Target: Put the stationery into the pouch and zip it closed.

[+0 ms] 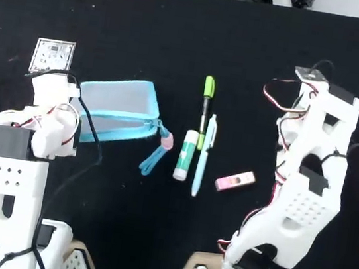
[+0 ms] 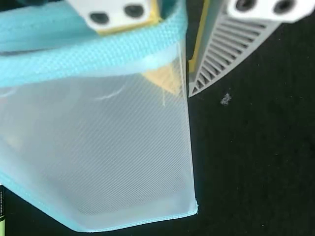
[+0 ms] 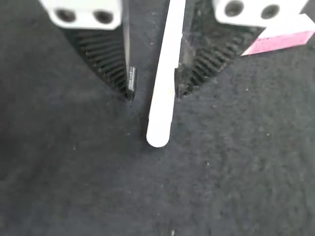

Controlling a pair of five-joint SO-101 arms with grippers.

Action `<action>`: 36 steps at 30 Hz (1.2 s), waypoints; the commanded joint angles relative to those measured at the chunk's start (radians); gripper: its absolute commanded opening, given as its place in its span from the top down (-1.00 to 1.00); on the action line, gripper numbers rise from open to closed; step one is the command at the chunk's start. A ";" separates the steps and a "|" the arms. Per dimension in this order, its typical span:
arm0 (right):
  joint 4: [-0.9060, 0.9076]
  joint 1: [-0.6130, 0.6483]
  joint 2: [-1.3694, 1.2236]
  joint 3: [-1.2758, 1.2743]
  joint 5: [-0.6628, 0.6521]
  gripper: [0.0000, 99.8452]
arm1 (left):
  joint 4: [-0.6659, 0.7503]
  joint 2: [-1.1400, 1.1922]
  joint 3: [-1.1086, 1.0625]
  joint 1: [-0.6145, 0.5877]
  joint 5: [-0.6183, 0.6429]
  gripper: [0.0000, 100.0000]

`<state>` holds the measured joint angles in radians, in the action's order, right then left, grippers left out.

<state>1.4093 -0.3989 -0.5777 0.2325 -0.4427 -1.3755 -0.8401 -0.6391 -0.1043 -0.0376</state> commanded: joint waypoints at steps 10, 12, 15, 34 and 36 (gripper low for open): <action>0.005 0.092 -0.047 0.035 -0.083 0.75 | 0.000 0.003 -0.025 0.004 0.006 0.94; 0.002 0.086 -0.054 0.038 -0.086 0.82 | -0.002 0.003 -0.025 0.004 0.005 0.94; -0.009 0.080 -0.054 0.059 -0.087 0.98 | -0.003 0.003 -0.025 0.004 0.005 0.94; -0.368 0.084 0.727 -0.665 -0.091 0.98 | 0.002 0.003 -0.051 0.004 0.008 0.94; -0.445 0.061 0.711 -0.733 -0.115 0.98 | 0.002 0.003 -0.050 0.004 0.008 0.94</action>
<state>1.0779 -0.3253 0.0775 -0.4196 -0.5271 -1.3755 -0.8401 -0.6575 -0.1043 -0.0376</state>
